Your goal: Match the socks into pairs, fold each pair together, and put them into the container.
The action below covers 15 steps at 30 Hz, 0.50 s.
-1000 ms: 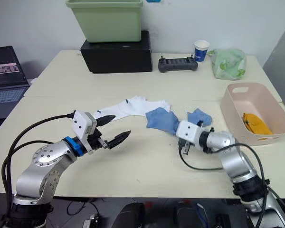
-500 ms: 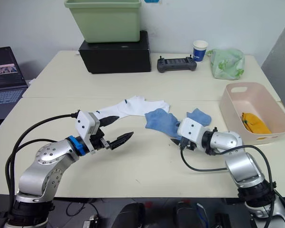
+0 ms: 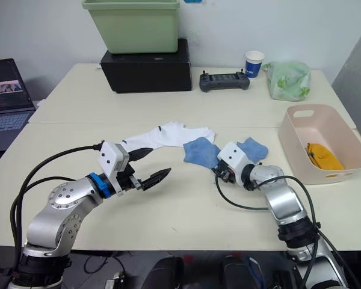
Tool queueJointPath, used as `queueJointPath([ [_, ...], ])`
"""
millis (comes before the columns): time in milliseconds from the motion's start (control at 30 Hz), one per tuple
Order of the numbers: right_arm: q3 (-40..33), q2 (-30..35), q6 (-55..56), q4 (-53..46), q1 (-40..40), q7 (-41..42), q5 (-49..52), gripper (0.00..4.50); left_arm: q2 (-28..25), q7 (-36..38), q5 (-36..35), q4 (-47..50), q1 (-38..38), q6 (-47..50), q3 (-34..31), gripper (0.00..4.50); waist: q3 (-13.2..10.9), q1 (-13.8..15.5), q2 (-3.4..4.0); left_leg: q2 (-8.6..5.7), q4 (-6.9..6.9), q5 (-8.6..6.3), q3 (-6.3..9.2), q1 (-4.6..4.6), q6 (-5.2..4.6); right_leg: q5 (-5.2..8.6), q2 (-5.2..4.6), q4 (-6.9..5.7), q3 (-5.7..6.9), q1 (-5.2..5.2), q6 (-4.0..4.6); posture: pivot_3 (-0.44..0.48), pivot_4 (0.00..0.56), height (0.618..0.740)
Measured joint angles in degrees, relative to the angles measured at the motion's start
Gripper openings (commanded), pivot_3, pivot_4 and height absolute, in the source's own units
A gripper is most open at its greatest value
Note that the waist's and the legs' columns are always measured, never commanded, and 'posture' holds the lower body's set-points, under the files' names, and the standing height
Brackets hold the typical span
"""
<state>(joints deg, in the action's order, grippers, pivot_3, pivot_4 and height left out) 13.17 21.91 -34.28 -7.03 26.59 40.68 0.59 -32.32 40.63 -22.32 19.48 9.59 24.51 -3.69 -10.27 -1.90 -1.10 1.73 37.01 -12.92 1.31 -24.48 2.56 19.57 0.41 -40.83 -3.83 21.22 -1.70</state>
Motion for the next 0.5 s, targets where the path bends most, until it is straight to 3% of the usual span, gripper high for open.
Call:
queueJointPath([
  [67,-0.2,0.0,-0.2,0.0,0.3,0.2,1.0,0.19,0.0,0.0,0.1,0.0,-0.1,0.0,0.0,4.5,0.0,0.0,0.0,0.0,0.0,0.0,0.01,0.0,0.0,0.0,0.0,0.0,0.01,0.0,0.0,0.0,0.15,0.74],
  [100,-0.2,0.0,-0.1,-0.1,0.4,0.4,1.3,0.02,0.0,-0.1,0.1,0.0,-0.3,0.0,0.0,4.5,0.0,0.0,0.0,0.0,0.0,0.0,0.01,0.0,0.0,0.0,0.0,0.0,0.01,0.0,0.0,0.0,0.15,0.74],
  [367,-0.8,2.2,-2.7,-7.3,0.3,6.9,9.7,0.02,-2.2,1.4,-3.2,1.0,-3.4,3.5,-1.6,4.5,0.0,-0.1,0.0,0.04,-0.01,0.0,0.06,0.0,-0.01,0.0,0.0,0.0,0.0,0.0,0.0,0.0,0.15,0.74],
  [500,-0.7,8.3,-5.5,-13.3,-0.9,12.4,14.4,0.02,-6.5,4.4,-6.7,2.4,-5.2,7.1,-3.7,4.5,0.0,0.0,0.0,0.01,-0.01,-0.01,0.06,0.0,-0.01,0.0,-0.02,0.07,0.04,-0.05,0.0,0.0,0.15,0.74],
])
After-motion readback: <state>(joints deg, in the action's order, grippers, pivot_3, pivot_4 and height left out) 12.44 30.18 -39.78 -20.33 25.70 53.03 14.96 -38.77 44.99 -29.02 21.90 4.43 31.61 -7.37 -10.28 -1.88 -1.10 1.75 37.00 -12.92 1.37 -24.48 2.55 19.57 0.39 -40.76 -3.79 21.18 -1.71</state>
